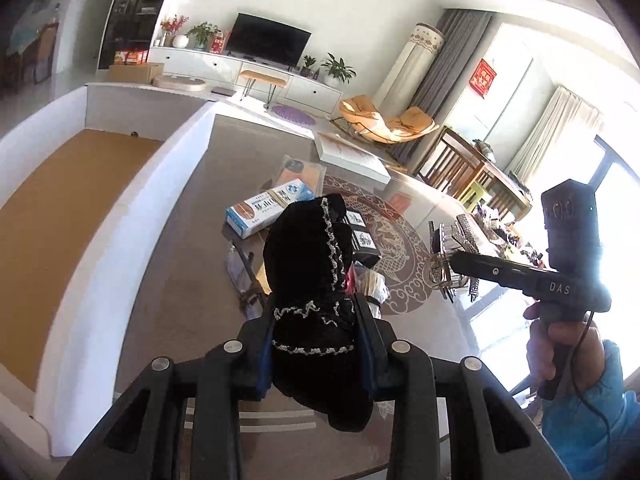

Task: Organize objects
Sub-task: 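Carry glove and bow into the white box and open both tools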

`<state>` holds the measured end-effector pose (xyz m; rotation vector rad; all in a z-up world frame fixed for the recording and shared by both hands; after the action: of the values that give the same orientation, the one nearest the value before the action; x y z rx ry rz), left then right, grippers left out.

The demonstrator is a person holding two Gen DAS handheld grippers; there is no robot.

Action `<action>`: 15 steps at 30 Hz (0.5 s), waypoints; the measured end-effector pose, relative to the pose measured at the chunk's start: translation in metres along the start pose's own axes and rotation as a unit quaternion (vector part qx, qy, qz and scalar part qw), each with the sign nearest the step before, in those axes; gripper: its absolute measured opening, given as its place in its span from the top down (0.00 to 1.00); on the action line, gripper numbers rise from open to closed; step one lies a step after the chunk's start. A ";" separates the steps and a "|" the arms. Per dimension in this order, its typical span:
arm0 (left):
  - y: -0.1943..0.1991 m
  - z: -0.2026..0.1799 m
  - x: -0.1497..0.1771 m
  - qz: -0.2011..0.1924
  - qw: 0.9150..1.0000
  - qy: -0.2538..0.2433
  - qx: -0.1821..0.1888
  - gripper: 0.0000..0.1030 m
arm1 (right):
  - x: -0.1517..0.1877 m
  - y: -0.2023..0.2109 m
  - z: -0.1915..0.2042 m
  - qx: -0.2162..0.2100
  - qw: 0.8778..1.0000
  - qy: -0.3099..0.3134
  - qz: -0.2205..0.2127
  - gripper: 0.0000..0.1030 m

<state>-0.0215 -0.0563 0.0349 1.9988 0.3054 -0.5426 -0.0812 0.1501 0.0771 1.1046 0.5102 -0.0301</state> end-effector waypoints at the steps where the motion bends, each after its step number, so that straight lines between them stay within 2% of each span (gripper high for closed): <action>1: 0.015 0.015 -0.007 -0.012 1.000 0.014 -0.008 0.67 | -0.010 0.000 0.018 -0.016 1.000 0.012 -0.006 0.46; 4: 0.054 0.071 -0.021 -0.038 0.995 0.068 -0.062 0.67 | -0.045 -0.012 0.089 -0.078 0.995 0.053 -0.021 0.46; 8: 0.076 0.155 -0.015 -0.029 0.979 0.166 -0.113 0.67 | -0.086 -0.048 0.188 -0.161 0.982 0.097 -0.015 0.46; 10: 0.075 0.185 -0.005 -0.012 0.970 0.192 -0.146 0.67 | -0.098 -0.079 0.228 -0.171 0.978 0.118 0.003 0.46; 13: 0.064 0.210 0.007 0.016 0.960 0.201 -0.192 0.66 | -0.106 -0.134 0.265 -0.176 0.976 0.121 0.044 0.45; 14: 0.061 0.215 0.009 0.023 0.957 0.205 -0.204 0.63 | -0.107 -0.153 0.272 -0.174 0.976 0.115 0.058 0.45; 15: 0.057 0.220 0.011 0.031 0.954 0.210 -0.214 0.58 | -0.107 -0.171 0.276 -0.173 0.976 0.107 0.072 0.41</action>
<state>-0.0409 -0.2775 -0.0144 1.6738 0.5671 0.0040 -0.1178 -0.1898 0.0725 0.8036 0.6012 0.2980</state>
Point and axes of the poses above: each gripper's, at about its wrist camera, not at the fingertips, and y roughly against the way its jaws point, z to its left, x to its underside, the point moved 7 cm from there along -y, roughly the way its jaws point, and after that the axes turned 15 degrees about z, right-handed, at the moved point
